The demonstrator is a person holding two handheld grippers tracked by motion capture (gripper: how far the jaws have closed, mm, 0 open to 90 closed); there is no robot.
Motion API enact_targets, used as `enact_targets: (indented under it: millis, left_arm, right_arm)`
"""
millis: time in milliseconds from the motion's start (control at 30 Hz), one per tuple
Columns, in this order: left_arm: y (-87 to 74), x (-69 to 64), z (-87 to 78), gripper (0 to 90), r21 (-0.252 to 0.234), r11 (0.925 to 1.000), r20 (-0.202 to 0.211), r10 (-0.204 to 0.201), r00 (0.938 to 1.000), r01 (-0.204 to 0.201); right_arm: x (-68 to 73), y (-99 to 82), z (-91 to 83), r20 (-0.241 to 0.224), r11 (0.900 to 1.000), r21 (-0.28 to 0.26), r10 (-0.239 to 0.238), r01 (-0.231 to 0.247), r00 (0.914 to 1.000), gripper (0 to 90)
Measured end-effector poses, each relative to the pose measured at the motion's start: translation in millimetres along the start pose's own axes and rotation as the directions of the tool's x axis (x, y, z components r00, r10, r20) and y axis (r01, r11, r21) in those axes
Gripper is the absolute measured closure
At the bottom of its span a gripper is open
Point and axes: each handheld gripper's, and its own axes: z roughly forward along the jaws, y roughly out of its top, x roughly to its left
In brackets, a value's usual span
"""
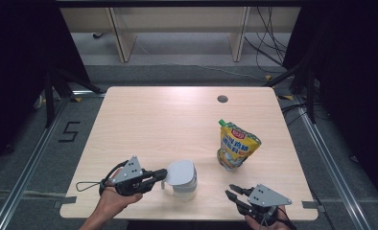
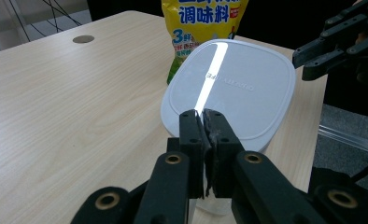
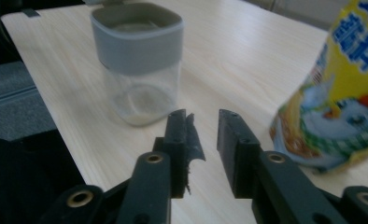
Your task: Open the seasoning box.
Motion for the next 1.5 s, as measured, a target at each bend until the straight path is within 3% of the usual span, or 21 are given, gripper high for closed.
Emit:
enact_targets:
  millis: [200,433,467,767,967,1033,1067,1233,1300,1500]
  left_arm:
    - [-0.2,0.2,0.0,85.4,-0.002,1.0000,0.001,0.001,1.0000,-0.001]
    - [-0.7,1.2,0.3,85.3,-0.009,1.0000,0.008,0.002,1.0000,-0.002]
    - [-1.0,0.3,0.2,85.3,-0.009,0.9999,0.006,-0.012,0.9999,0.012]
    - [-0.7,0.7,0.0,85.0,-0.007,1.0000,0.005,0.000,1.0000,0.000]
    - [-0.6,1.1,0.1,84.7,-0.008,1.0000,0.007,0.002,1.0000,-0.002]
    - [-0.9,1.1,0.2,84.4,-0.012,0.9999,0.008,-0.009,0.9999,0.009]
    - [-1.5,0.5,0.4,84.4,-0.015,0.9997,0.006,-0.021,0.9998,0.021]
    - [-1.9,2.8,-0.3,83.5,-0.013,0.9999,0.015,-0.007,0.9999,0.007]
    - [-2.7,3.6,-1.5,80.9,-0.014,0.9998,0.012,-0.014,0.9998,0.014]
    - [-8.1,7.3,-8.6,73.3,-0.034,0.9987,0.013,-0.037,0.9992,0.038]
  right_arm:
    - [3.1,14.0,17.6,-0.054,0.9981,-0.015,-0.060,0.060,0.9967,83.2]
    - [10.0,30.7,37.2,-0.087,0.9948,-0.028,-0.100,0.097,0.9912,87.9]
    - [11.1,32.8,39.6,-0.092,0.9949,-0.028,-0.099,0.097,0.9908,88.2]
    - [15.1,45.4,58.5,-0.127,0.9945,-0.055,-0.095,0.089,0.9873,89.1]
    - [16.2,50.6,64.4,-0.145,0.9938,-0.058,-0.103,0.095,0.9840,89.0]
    - [15.1,52.5,65.9,-0.144,0.9909,-0.065,-0.126,0.118,0.9815,89.0]
    - [16.3,52.9,66.7,-0.148,0.9927,-0.063,-0.111,0.103,0.9827,89.0]
    - [16.5,59.0,66.8,-0.160,0.9914,-0.073,-0.119,0.108,0.9800,88.8]
    - [18.6,60.9,66.2,-0.154,0.9930,-0.067,-0.106,0.097,0.9824,88.5]
    - [20.2,68.7,69.0,-0.157,0.9882,-0.090,-0.137,0.124,0.9781,88.3]
